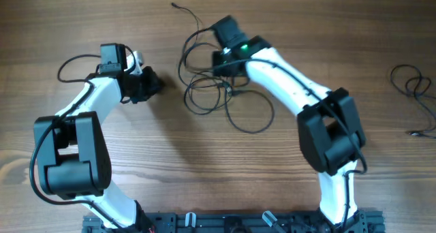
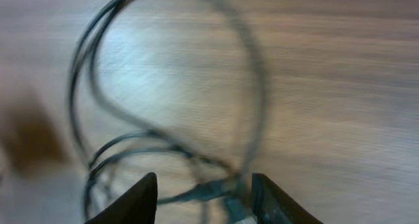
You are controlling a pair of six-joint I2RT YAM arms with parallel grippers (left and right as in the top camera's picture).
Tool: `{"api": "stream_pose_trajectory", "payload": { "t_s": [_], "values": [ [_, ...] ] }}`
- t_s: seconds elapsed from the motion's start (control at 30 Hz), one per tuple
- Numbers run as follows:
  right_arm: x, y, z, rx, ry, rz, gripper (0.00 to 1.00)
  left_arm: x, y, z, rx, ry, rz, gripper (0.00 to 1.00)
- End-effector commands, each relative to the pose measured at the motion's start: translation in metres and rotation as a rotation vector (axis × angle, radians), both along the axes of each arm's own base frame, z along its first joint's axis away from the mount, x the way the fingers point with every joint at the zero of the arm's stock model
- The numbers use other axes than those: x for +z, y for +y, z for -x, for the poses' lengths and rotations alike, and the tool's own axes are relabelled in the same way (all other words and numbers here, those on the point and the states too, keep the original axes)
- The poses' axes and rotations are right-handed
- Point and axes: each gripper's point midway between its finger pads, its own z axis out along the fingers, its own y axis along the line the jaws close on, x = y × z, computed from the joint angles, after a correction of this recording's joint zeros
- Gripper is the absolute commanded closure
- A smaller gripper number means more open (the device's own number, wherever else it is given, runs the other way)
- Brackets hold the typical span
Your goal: Untangle cables
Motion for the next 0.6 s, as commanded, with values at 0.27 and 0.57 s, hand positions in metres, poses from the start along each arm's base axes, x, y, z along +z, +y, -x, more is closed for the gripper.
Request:
{"api": "stream_pose_trajectory", "payload": {
  "t_s": [0.27, 0.57],
  "values": [
    [-0.063, -0.023, 0.000, -0.073, 0.198, -0.083, 0.45, -0.014, -0.061, 0.007, -0.084, 0.007, -0.140, 0.42],
    [-0.073, -0.009, 0.010, -0.043, 0.265, -0.157, 0.44, -0.043, -0.051, 0.005, 0.001, 0.014, -0.397, 0.94]
  ]
}}
